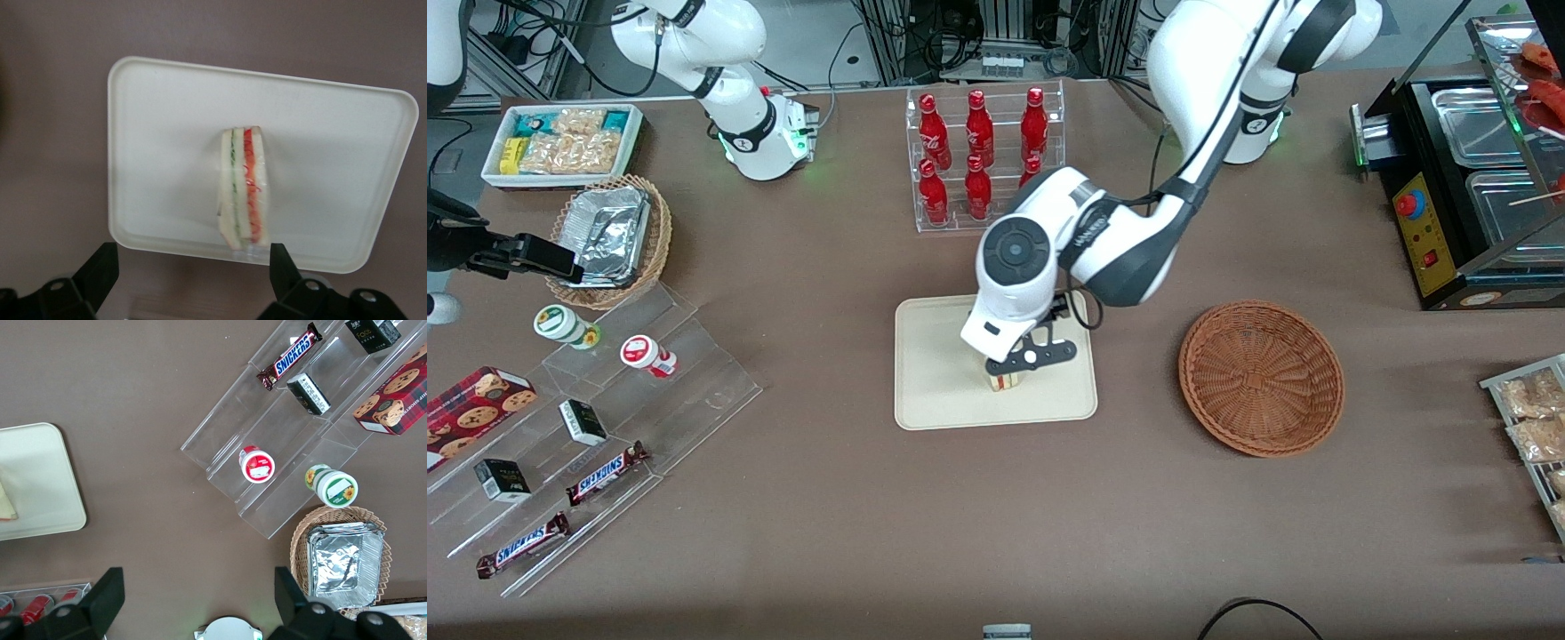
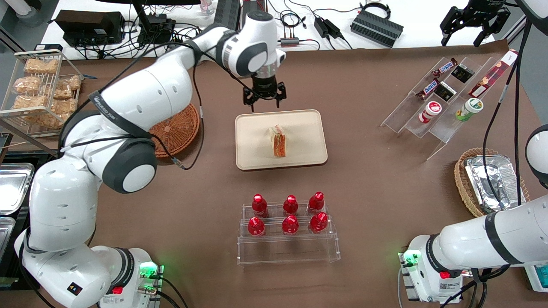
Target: Place sandwich from basket to tray
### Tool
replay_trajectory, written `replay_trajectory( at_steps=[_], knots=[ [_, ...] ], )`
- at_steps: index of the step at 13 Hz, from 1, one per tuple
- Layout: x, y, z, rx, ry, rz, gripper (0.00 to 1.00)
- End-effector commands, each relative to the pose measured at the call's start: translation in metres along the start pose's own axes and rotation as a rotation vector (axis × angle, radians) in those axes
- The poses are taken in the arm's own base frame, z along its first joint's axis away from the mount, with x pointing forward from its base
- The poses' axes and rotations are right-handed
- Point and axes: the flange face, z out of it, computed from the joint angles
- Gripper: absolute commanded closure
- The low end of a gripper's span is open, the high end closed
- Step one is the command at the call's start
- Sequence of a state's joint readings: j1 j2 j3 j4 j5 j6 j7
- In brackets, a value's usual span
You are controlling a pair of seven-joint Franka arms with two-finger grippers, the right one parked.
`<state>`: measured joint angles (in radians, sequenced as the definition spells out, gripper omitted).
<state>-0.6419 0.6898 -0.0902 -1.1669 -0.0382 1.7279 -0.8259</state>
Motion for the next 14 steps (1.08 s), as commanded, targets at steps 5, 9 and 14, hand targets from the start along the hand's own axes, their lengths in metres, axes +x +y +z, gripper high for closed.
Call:
replay_trajectory(
  at_steps=[5,9,14],
  knots=[
    [0.044,-0.173,-0.066,0.024,-0.032,0.183,0.0],
    [0.06,-0.261,-0.083,0.007,-0.044,0.268,0.0],
    [0.036,-0.329,-0.121,0.018,-0.003,0.281,0.0]
  ],
)
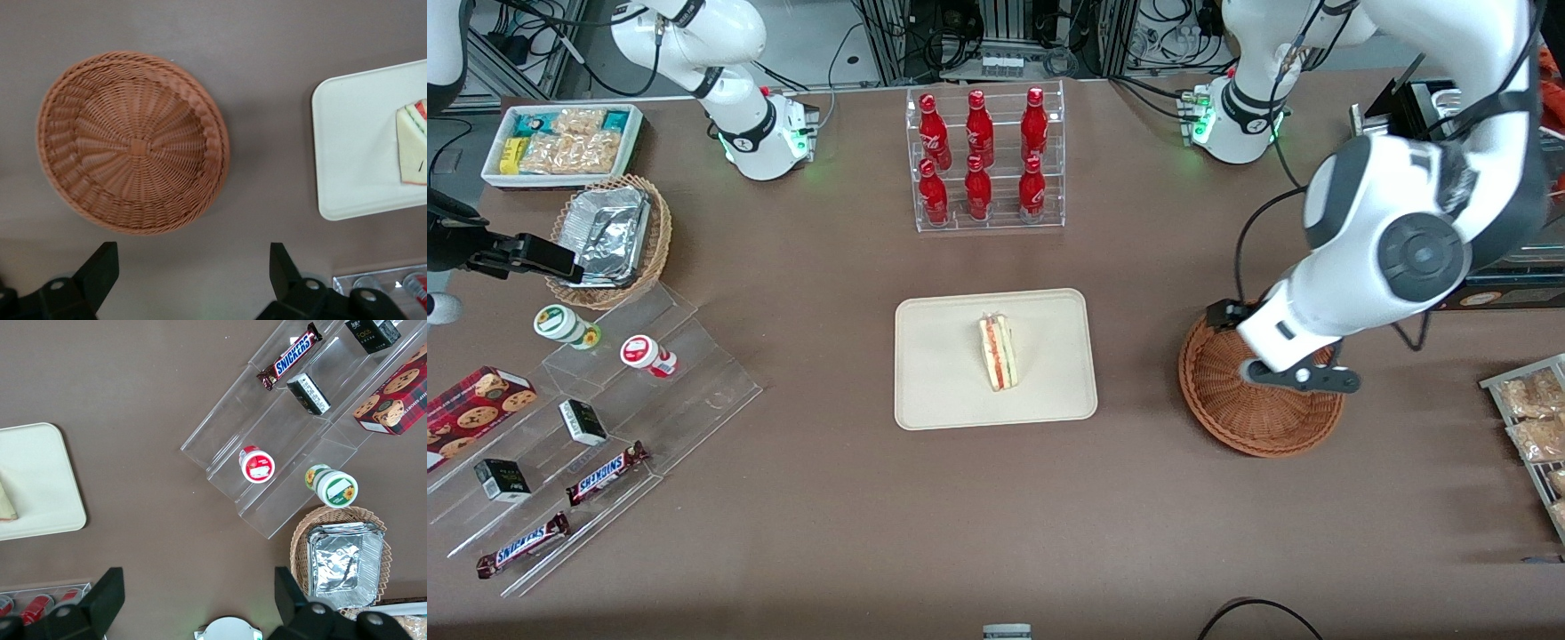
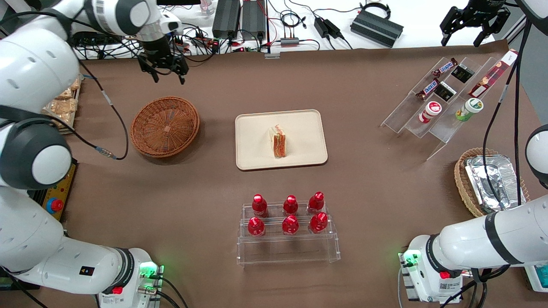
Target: Place sandwich from basket to tray
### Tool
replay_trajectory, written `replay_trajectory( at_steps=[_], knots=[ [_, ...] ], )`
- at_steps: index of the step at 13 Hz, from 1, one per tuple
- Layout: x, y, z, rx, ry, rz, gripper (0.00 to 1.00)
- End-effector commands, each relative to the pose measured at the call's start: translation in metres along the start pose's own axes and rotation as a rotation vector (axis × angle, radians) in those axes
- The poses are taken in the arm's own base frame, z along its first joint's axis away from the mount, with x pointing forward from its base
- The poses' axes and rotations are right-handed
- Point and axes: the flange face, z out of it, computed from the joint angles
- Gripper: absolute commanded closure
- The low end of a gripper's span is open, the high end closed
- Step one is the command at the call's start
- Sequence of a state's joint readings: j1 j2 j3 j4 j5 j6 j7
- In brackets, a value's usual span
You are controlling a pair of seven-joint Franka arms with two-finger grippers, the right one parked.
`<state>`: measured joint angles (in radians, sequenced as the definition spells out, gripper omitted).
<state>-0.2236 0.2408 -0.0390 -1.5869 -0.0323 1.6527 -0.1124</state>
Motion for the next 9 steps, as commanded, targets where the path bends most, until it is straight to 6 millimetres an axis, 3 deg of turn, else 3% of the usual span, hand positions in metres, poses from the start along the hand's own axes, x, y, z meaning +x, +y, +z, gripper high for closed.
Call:
replay_trajectory(
  at_steps=[1,2,4,9],
  knots=[
    [-0.042,-0.013,-0.023,0.053,0.022,0.02,0.0],
    [-0.051,-0.016,-0.032,0.067,0.021,0.017,0.0],
    [-0.068,-0.051,-0.049,0.062,0.008,0.02,0.0],
    [-0.096,-0.092,-0.086,0.051,0.006,-0.028,0.0]
  ],
)
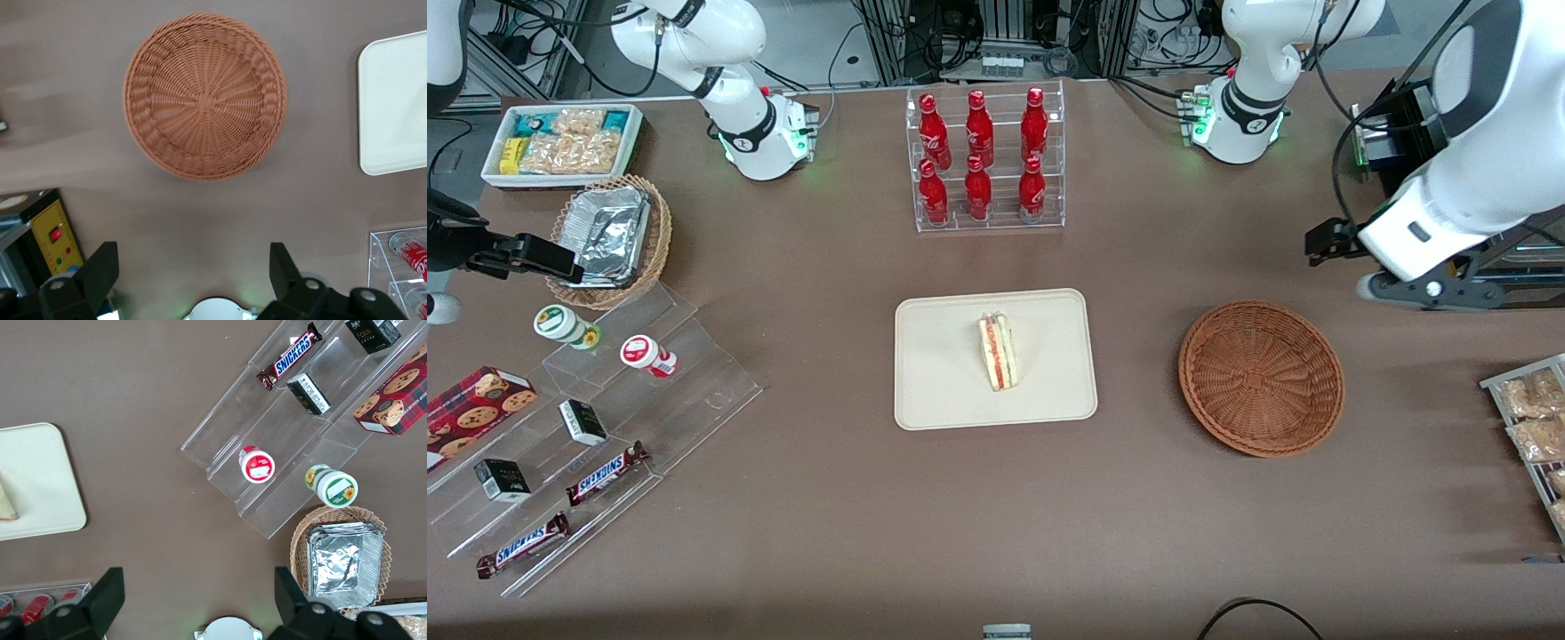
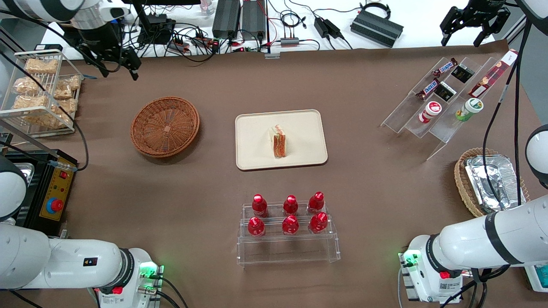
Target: Place sandwich from basket to tray
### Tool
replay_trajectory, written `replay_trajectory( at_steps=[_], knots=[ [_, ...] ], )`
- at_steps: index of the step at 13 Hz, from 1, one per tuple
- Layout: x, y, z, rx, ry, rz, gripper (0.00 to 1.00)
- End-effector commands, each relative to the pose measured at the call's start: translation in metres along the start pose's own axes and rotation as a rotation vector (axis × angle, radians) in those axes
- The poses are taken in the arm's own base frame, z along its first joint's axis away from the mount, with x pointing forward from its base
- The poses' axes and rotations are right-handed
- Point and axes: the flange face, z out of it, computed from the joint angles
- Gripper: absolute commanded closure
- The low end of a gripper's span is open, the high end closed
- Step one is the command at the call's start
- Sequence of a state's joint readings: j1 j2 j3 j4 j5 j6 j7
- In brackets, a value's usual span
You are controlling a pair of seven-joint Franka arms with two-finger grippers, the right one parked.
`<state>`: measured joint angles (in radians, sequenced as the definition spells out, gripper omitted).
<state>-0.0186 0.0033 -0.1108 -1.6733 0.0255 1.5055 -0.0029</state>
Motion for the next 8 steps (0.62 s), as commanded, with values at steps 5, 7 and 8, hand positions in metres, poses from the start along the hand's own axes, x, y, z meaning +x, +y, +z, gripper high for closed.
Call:
replay_trajectory(
  at_steps=[5,7,8],
  knots=[
    [-0.022,-0.033,-0.043,0.002,0.016,-0.046,0.0],
    [-0.022,-0.048,-0.042,-0.013,0.02,-0.075,0.0],
    [-0.022,-0.053,-0.041,-0.02,0.02,-0.084,0.0]
  ],
)
